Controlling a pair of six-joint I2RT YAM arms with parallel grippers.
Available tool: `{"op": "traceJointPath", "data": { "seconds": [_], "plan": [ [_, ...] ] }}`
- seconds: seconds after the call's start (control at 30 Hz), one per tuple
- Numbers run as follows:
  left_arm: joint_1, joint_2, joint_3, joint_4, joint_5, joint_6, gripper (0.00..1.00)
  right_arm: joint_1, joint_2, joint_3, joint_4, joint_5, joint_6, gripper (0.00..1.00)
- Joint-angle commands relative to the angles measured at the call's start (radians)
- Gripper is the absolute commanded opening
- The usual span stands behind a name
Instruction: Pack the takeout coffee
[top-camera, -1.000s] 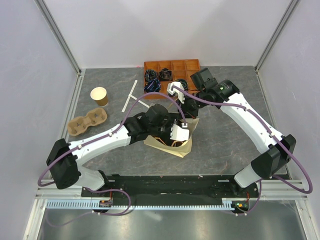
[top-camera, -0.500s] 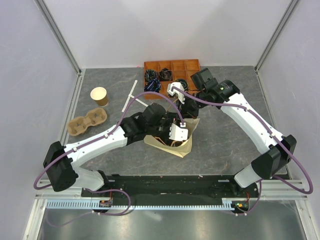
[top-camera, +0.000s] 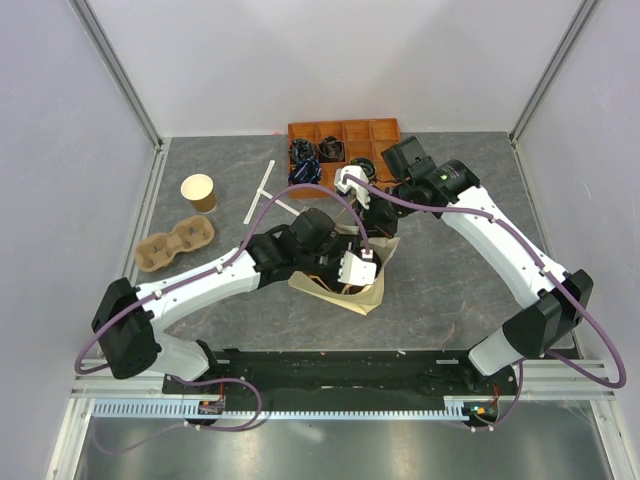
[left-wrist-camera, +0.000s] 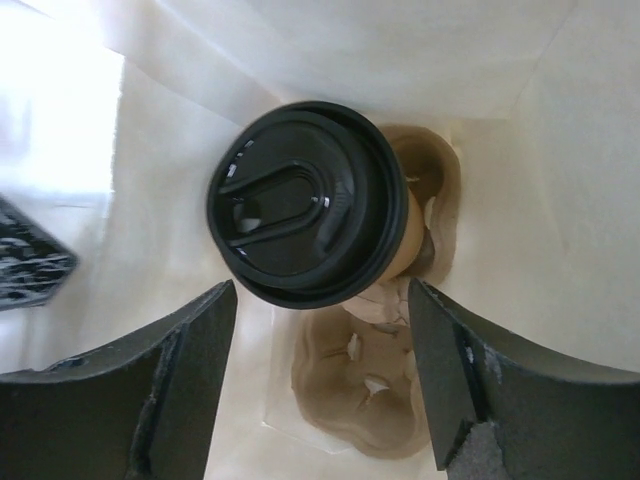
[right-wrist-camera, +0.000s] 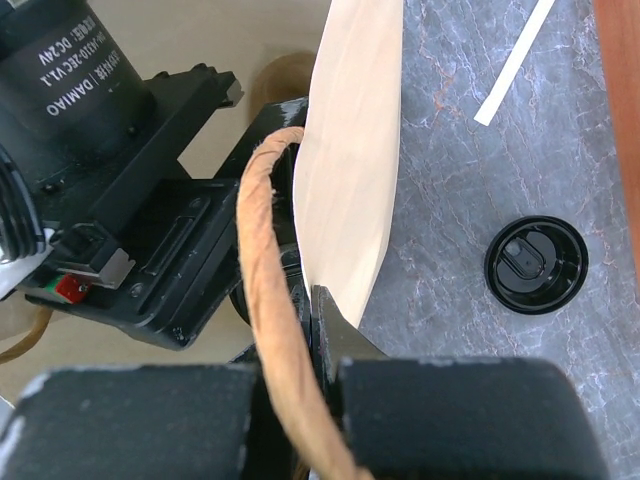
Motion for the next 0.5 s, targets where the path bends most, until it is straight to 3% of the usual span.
{"op": "traceJointPath", "data": {
  "seconds": [0.0, 0.47],
  "plan": [
    [0.004, -0.043, 0.007, 0.059, 0.024, 0.000, 0.79, 0.000, -0.010, -0.018, -0.065, 0.026, -0.033, 0.00],
    [0.004, -0.089, 0.052, 0.070, -0.035, -0.014, 0.80, 0.003, -0.020, -0.036, -0.068, 0.026, -0.063, 0.00]
  ]
}}
